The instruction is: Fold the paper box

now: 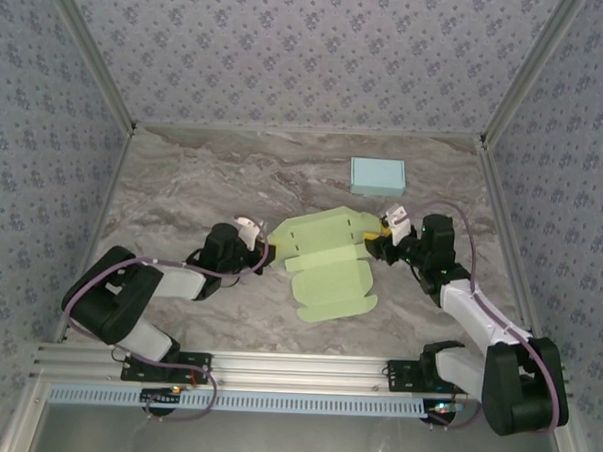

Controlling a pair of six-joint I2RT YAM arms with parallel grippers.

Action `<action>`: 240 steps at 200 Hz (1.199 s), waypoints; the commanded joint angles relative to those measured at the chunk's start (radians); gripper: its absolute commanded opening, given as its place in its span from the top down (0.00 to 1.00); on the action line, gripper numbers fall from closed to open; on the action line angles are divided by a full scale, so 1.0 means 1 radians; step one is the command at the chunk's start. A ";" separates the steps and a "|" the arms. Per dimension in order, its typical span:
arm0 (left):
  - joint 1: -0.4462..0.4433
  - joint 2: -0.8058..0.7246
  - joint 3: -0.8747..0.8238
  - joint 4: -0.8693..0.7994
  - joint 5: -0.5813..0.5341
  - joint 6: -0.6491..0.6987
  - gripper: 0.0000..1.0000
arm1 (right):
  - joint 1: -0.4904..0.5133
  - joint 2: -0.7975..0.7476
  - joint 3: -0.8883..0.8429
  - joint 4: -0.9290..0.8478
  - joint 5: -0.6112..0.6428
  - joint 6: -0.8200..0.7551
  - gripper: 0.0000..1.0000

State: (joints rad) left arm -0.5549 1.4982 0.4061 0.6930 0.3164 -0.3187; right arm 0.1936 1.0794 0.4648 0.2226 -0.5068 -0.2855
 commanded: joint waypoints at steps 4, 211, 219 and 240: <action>0.004 -0.086 0.058 -0.127 -0.022 0.029 1.00 | 0.064 -0.060 0.112 -0.178 0.146 0.006 0.46; 0.023 -0.109 0.231 -0.478 0.057 0.056 1.00 | 0.659 0.247 0.199 -0.015 0.628 0.283 0.19; 0.025 -0.106 0.231 -0.477 0.061 0.054 1.00 | 0.697 0.314 0.212 0.053 0.693 0.342 0.19; 0.037 -0.098 0.242 -0.483 0.080 0.045 1.00 | 0.756 0.437 0.266 0.107 0.815 0.469 0.19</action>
State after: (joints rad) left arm -0.5331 1.3949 0.6109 0.2142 0.3511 -0.2554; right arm 0.8967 1.4204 0.6537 0.1696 0.1123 -0.0113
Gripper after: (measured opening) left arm 0.046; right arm 0.812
